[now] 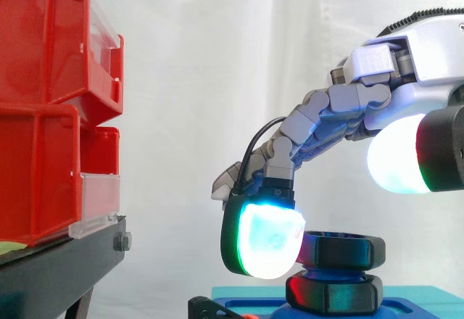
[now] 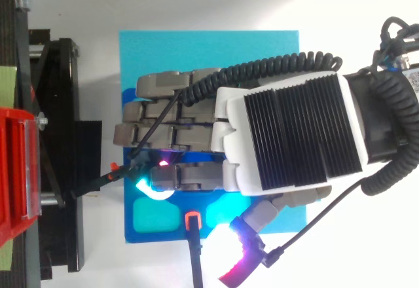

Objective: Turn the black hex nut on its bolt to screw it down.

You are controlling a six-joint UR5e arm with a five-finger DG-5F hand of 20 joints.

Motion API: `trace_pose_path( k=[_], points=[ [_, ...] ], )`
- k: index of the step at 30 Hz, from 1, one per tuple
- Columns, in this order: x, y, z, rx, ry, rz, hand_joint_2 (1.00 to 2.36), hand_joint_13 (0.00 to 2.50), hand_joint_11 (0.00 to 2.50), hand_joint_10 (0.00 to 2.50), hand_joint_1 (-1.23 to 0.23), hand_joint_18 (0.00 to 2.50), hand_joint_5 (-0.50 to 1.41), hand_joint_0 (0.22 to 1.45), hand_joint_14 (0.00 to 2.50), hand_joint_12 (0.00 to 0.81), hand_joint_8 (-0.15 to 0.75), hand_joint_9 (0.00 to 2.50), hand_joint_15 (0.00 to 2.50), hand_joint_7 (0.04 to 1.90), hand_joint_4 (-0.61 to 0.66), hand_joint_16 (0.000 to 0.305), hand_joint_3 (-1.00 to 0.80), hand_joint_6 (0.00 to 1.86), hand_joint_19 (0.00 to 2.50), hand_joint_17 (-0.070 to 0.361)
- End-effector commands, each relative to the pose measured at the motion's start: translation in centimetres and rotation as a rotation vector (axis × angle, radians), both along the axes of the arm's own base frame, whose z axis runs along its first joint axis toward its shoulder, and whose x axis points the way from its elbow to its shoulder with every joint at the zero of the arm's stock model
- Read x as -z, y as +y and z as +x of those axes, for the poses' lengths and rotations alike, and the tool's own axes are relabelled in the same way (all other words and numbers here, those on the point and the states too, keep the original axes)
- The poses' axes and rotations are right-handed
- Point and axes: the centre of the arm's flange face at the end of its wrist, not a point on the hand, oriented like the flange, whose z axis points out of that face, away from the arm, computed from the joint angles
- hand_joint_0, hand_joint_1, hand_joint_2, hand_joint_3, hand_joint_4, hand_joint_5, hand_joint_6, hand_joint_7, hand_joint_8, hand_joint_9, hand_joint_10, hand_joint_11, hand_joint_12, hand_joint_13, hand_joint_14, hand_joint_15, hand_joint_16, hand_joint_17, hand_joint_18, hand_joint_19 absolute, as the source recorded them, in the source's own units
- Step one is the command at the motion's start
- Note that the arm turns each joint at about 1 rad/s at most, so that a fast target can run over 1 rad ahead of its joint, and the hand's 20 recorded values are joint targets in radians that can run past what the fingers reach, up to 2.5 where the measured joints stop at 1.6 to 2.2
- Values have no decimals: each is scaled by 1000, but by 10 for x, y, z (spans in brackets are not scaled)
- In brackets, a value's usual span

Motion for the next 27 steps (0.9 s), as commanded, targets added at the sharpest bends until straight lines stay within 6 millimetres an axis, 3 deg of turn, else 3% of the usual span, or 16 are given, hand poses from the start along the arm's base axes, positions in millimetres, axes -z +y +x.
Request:
trace_pose_path(
  k=[1, 14, 27],
  points=[
    [0, -2, 0, 3, -1, 0, 1000, 421, 218, 4, -222, 278, -231, 489, 3, 357, 293, 308, 100, 558, 323, 48, -500, 865, 175, 108],
    [0, -19, -2, 6, -2, -3, 1000, 436, 210, 5, -233, 293, -230, 489, 3, 359, 295, 313, 110, 551, 330, 48, -500, 865, 175, 107],
    [0, -53, -9, -12, -8, -13, 1000, 448, 212, 4, -246, 303, -229, 491, 4, 358, 294, 318, 123, 550, 326, 47, -500, 864, 183, 107]
  ],
)
